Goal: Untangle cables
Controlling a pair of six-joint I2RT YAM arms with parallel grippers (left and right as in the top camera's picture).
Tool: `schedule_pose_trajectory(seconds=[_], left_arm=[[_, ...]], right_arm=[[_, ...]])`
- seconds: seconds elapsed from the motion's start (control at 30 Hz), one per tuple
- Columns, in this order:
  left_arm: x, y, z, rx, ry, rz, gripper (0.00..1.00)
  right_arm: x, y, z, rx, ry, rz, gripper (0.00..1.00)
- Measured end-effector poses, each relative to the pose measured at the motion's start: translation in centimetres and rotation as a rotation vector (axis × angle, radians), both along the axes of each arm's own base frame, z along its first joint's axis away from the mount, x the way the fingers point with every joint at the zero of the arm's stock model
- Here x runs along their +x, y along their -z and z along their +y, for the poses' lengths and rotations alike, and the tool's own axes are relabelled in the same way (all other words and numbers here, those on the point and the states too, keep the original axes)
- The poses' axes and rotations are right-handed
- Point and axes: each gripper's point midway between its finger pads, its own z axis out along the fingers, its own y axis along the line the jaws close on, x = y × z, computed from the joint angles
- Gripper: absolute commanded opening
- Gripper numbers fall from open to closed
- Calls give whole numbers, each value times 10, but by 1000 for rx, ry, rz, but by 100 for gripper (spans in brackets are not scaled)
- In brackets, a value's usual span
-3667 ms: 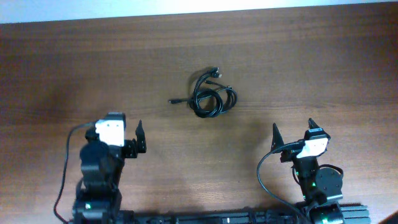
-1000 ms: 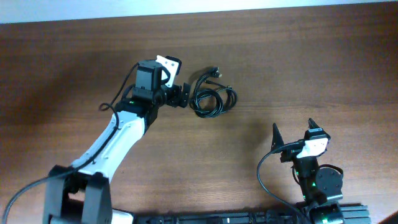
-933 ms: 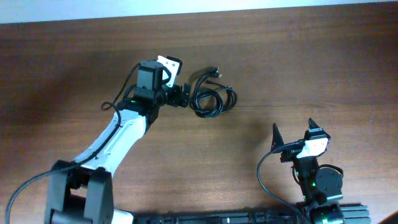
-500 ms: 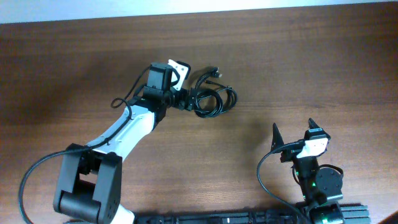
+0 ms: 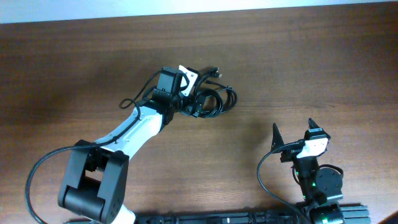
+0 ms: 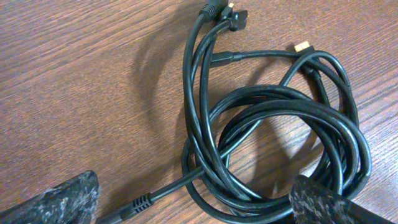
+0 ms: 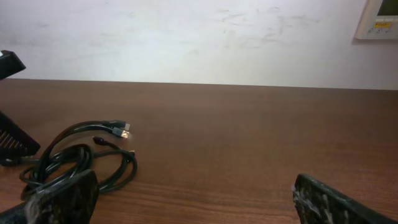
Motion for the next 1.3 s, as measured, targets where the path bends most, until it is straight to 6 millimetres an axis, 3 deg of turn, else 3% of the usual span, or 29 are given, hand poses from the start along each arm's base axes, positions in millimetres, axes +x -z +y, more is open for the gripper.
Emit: schedule_pose_trajectory(seconds=[0.23,0.43,0.6,0.83,1.17,1.3], left_arm=[[3,3,-1,-4,0,-8,100],[4,24,-2,10,0,25,96],[4,24,-2,11,1,26,94],[-7,27,-9,-23,39,78,94],[-5,21,-17,-70,47,76,95],[6,10,-23,-112,39,21,89]], right_arm=[[0,0,0,0,0,0,99],[0,0,0,9,1,1,98],[0,2,0,121,10,21,98],[-7,18,-2,136,32,211,99],[7,-13,4,120,33,427,99],[24,-25,13,122,5,567,98]])
